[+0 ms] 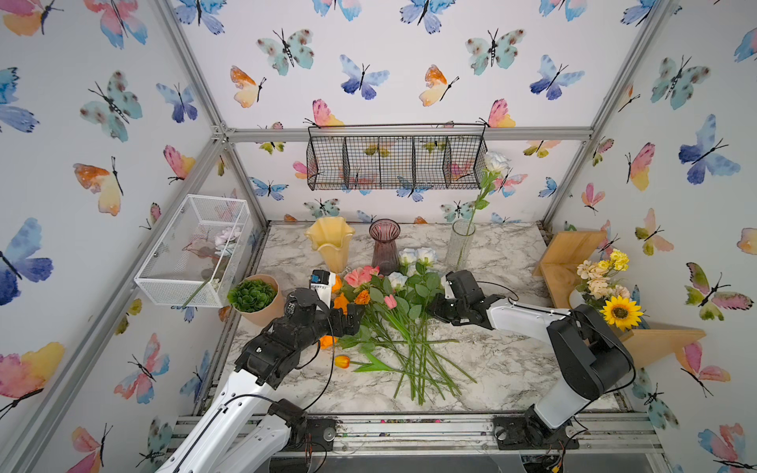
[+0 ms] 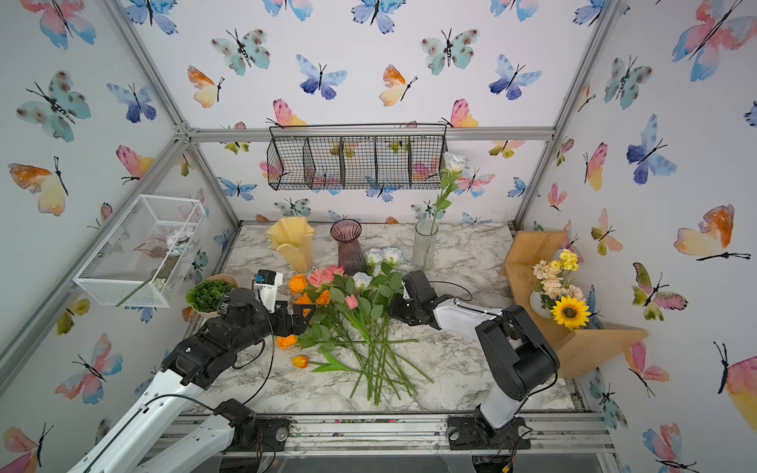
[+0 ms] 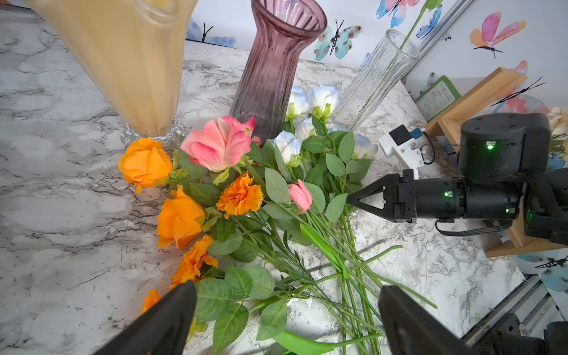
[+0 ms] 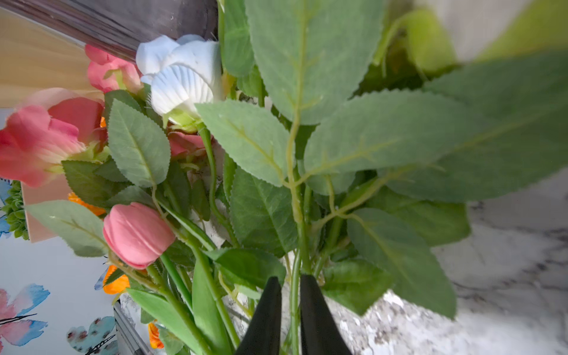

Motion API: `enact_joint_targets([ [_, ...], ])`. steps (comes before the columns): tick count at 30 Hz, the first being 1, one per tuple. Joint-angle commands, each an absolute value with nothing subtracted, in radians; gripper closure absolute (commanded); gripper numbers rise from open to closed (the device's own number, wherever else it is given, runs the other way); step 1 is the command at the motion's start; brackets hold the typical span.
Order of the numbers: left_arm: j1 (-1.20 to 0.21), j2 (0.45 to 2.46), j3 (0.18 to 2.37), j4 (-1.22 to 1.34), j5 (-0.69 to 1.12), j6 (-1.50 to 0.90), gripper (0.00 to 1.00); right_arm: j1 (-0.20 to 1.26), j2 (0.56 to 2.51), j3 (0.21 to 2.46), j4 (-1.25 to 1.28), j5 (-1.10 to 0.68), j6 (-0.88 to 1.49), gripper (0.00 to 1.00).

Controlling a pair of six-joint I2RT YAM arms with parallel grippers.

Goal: Arrange the flowers in different vases according to their colors
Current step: Pick up the flower at the center of the board.

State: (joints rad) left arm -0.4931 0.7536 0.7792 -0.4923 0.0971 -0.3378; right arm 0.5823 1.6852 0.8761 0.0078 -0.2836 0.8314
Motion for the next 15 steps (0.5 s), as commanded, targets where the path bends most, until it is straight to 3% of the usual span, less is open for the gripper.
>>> enact_joint_targets([
  [1,-0.499,0.753,0.77,-0.502,0.083,-0.33,0.01,0.586,1.714,0.92,-0.036,-0.232,0.79,0.84],
  [15,-0.5,0.757,0.77,-0.502,0.081,-0.333,0.01,0.586,1.77,0.944,-0.045,-0.224,0.772,0.84],
])
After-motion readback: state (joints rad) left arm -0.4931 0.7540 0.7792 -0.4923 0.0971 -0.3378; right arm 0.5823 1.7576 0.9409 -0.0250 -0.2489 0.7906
